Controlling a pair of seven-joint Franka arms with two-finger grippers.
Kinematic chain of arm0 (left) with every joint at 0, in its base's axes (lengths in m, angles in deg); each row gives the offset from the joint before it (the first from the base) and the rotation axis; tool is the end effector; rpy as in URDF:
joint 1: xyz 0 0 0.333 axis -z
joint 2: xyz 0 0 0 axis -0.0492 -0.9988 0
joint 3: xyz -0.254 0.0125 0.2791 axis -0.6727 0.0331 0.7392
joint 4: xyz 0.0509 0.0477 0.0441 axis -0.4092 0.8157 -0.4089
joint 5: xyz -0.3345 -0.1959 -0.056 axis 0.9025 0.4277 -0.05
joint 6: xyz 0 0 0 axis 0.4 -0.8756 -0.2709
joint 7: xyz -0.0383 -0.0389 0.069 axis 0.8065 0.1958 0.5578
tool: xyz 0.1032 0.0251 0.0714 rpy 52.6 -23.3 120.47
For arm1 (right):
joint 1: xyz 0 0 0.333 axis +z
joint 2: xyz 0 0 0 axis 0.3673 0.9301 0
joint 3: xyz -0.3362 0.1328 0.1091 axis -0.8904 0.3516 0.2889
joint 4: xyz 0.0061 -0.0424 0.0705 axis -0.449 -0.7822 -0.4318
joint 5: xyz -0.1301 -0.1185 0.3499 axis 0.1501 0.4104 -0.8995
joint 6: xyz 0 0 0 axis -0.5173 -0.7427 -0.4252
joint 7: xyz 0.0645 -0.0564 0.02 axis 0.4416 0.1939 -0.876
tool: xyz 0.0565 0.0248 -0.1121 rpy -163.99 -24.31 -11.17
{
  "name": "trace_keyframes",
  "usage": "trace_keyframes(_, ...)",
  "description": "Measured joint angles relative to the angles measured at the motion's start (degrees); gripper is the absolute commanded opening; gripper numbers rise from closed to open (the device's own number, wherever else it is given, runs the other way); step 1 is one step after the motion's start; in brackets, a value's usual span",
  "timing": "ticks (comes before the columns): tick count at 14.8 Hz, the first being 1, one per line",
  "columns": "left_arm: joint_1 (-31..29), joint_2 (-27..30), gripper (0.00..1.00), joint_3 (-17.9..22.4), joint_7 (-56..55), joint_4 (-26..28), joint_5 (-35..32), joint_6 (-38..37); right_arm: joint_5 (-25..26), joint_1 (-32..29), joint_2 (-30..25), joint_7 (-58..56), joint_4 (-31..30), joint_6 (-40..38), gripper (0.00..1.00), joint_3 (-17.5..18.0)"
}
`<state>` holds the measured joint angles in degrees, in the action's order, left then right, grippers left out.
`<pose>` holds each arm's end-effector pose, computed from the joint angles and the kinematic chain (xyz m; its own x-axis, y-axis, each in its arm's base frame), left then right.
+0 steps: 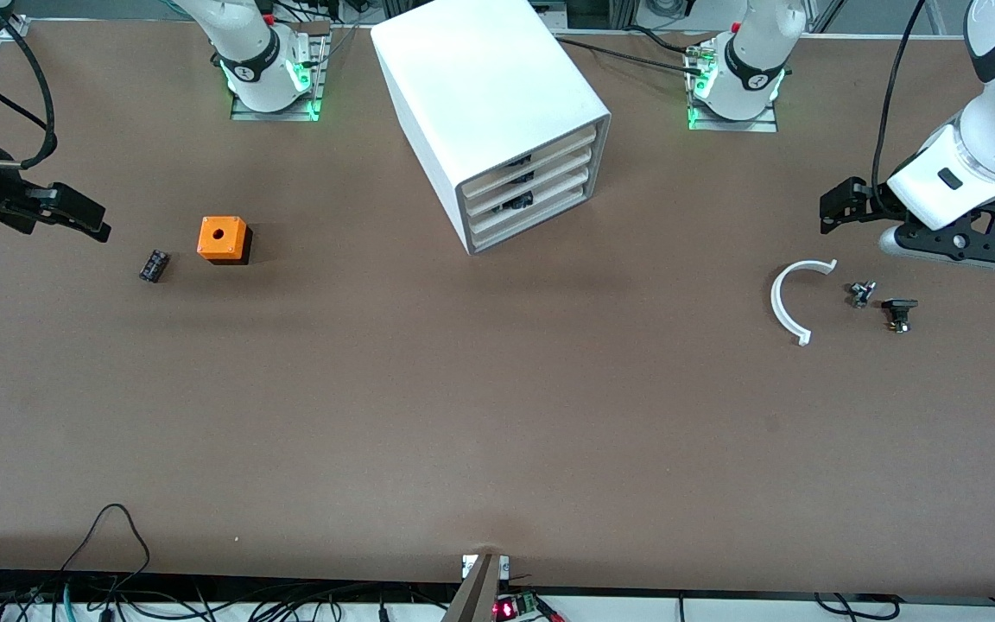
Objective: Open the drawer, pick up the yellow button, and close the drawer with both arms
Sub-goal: 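Move the left gripper toward the cabinet's drawer handle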
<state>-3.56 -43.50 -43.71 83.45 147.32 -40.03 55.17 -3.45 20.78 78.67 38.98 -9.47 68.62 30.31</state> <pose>0.5569 -0.0536 0.6067 0.9867 -0.1470 -0.0689 -0.1471 -0.9891 0.0036 0.5871 0.0235 0.6509 0.9947 -0.1018 -0.0136 -0.1016 -0.9947 0.0154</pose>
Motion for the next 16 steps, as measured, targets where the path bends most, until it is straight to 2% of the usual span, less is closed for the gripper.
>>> trace_keyframes(12,0.35,0.00,1.00,-0.21,0.00,-0.11,0.00,0.00,0.00,-0.02,0.10,-1.05,-0.38,-2.27,0.99,-0.58)
trace_keyframes(16,0.35,0.00,1.00,-0.21,0.00,-0.11,0.00,0.00,0.00,-0.02,1.56,-1.11,-2.39,-2.29,0.99,-0.56)
